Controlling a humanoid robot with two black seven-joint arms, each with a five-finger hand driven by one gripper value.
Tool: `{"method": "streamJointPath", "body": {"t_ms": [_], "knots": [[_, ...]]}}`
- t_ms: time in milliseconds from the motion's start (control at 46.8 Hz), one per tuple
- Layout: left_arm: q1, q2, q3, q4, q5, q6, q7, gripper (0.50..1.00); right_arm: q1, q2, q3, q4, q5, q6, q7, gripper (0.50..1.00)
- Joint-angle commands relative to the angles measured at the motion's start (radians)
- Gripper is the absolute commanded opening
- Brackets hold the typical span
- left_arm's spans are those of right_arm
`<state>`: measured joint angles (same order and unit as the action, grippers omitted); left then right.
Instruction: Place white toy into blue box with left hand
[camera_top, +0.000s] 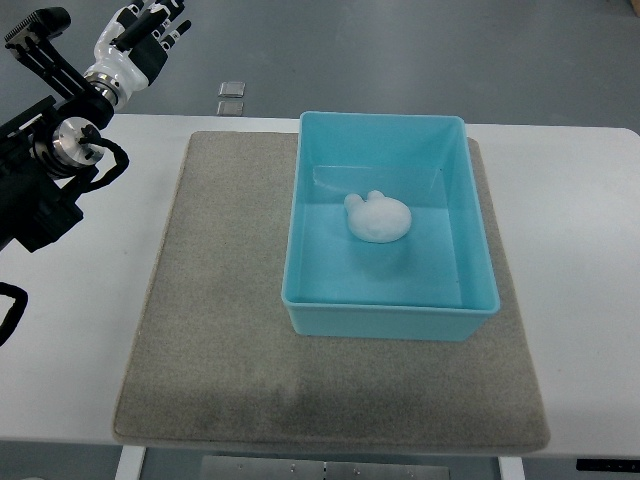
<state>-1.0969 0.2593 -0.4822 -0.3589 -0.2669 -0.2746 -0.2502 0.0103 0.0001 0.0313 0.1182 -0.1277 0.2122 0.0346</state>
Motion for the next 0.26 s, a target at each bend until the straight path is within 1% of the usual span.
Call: {"method": "streamJointPath", "body": {"t_ms": [0,235], "knots": [[0.0,0.003,-0.001,0.0,0.0,0.0,0.0,0.992,0.0,0.0,0.002,0.0,0.003,-0.005,-0.004,0.936],[0.002,0.017,-0.035,0.001,0.002,0.0,0.0,0.992,0.007,0.0,0.006,-0.003,0.003,-0.008,-0.007,0.936]]}}
